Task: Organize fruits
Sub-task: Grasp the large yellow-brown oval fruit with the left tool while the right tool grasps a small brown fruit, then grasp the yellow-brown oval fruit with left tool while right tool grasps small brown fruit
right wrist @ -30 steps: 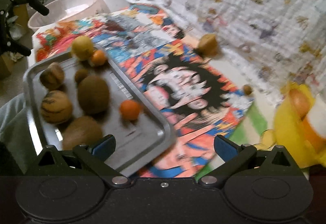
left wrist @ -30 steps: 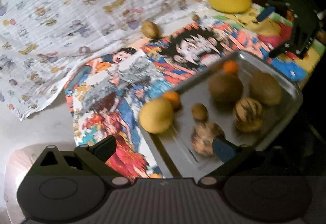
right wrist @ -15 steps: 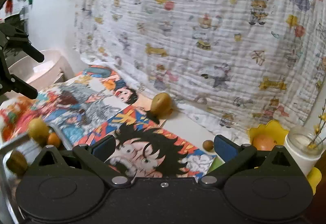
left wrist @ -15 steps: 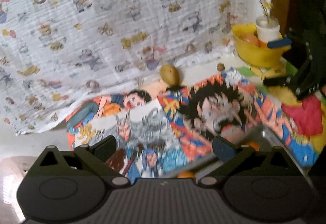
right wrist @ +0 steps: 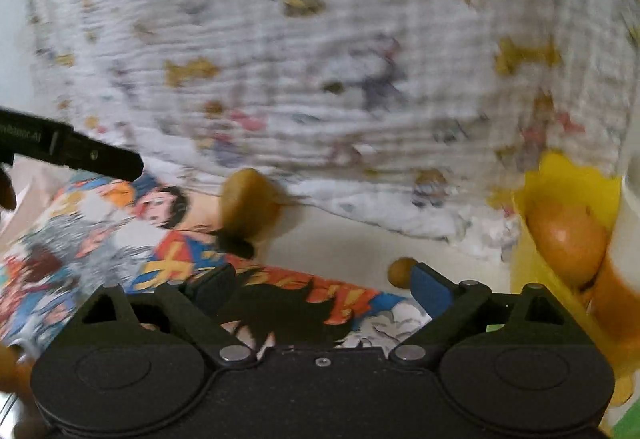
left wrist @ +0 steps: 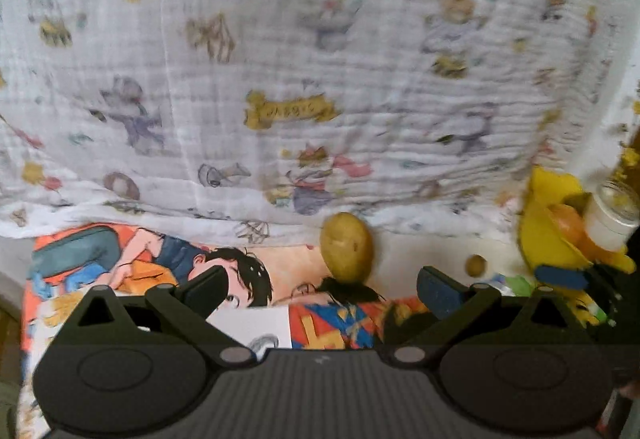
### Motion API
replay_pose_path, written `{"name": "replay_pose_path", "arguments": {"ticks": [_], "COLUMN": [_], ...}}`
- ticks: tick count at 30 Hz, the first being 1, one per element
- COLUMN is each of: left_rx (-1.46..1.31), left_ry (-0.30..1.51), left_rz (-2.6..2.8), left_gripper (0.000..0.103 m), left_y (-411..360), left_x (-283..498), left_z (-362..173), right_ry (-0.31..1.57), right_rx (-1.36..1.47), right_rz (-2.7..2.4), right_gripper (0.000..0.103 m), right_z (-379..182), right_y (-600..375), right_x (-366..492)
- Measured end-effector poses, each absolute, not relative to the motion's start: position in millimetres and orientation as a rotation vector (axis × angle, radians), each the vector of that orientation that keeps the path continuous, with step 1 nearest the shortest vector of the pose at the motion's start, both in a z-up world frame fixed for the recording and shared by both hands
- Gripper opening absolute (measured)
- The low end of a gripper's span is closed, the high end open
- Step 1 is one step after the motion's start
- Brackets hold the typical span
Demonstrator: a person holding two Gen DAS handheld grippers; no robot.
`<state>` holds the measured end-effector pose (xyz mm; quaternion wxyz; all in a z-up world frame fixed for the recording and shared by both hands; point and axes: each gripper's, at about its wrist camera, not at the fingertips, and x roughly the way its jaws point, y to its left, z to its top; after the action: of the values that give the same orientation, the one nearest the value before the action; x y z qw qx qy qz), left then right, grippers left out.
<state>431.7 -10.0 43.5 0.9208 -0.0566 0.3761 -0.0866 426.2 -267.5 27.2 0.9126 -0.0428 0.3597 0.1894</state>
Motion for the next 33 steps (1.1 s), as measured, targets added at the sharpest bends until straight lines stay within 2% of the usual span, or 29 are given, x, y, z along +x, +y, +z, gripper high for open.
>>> {"name": "replay_pose_path", "arguments": {"ticks": [9,18,23,31,33], "left_rx": [-0.146,-0.155,-0.154,-0.154,-0.149], "left_ry": [0.726,0.729,0.735,0.743,0.731], "left_rz": [-0.208,-0.202,-0.198,-0.173,-0.171], "left_gripper": [0.102,0.102,0.097,0.083,0.083], "left_y": [-27.6,-43.4,-48.8,-53.6,-54.2], "left_x": [465.1,485.0,489.9,496.2,496.1], "left_z": [-12.7,-38.1,-44.7,-52.7,-53.6], "right_ry": [0.714,0.703,0.719,0.736,0.734], "right_rx": [-0.04,-0.048,-0.017,0.052,0.065], "right_rz": [0.252,0.223,0.211,0.205,0.207], "right_gripper": [0.088,0.08,0.076,0.062,0.058], "right_z": [-14.9,-36.6,-40.6,-43.7,-44.0], "right_y": [-268.8,-269.2,-269.8,-274.2,-274.5], "right_x": [454.7,465.5,473.7,479.0,479.3]}}
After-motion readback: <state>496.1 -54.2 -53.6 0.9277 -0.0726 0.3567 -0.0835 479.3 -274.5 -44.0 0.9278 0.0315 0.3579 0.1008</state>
